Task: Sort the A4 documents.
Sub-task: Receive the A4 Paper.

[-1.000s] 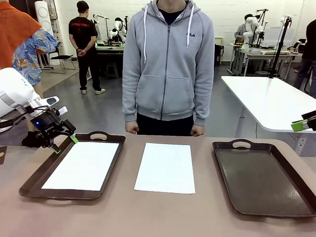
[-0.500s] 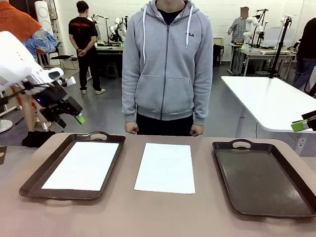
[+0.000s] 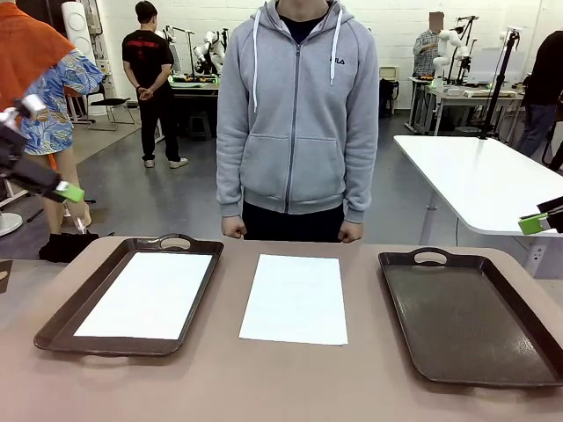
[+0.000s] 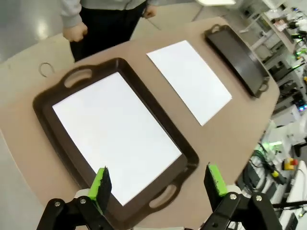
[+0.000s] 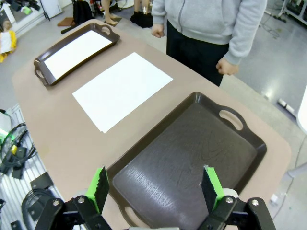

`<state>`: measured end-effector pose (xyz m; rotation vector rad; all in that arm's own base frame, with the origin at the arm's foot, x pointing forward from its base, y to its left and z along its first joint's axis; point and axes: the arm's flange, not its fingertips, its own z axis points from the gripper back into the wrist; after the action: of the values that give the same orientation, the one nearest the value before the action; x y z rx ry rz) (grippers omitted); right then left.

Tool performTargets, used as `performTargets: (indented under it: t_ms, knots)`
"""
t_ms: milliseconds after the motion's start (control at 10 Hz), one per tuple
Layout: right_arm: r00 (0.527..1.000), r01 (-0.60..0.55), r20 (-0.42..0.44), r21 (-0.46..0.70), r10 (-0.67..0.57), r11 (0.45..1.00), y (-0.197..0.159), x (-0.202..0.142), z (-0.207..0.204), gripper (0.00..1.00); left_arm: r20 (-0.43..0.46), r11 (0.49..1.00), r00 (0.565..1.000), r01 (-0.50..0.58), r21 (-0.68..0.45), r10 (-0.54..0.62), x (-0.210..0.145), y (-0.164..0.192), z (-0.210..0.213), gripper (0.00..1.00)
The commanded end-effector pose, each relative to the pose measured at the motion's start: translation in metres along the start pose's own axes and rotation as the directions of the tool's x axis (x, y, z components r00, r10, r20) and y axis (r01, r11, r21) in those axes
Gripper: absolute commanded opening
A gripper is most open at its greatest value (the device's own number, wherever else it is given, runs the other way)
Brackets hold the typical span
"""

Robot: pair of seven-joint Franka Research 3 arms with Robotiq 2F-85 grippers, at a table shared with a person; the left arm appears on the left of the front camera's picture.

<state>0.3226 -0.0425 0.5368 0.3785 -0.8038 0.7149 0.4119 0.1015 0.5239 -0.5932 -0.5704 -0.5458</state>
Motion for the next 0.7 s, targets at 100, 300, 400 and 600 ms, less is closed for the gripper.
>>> performTargets:
  t_ms: [100,300,400,600]
  knots:
    - [1.000,-0.002,0.011,0.020,0.002,1.000,-0.001,-0.001,-0.002,1.00,0.025,0.997,0.999,-0.035,-0.070,0.036,-0.008,0.001,0.011,1.00]
    - [1.000,-0.002,0.011,0.020,0.002,1.000,-0.001,-0.001,-0.002,1.00,0.083,0.991,0.991,-0.114,0.063,0.109,0.008,-0.026,0.004,1.00]
    - [1.000,-0.002,0.011,0.020,0.002,1.000,-0.001,-0.001,-0.002,1.00,0.103,0.984,0.992,-0.084,0.154,0.068,0.014,-0.041,0.002,1.00]
    - [1.000,-0.002,0.011,0.020,0.002,1.000,-0.001,-0.001,-0.002,1.00,0.158,0.964,0.987,-0.061,0.260,0.020,0.011,-0.059,0.011,1.00]
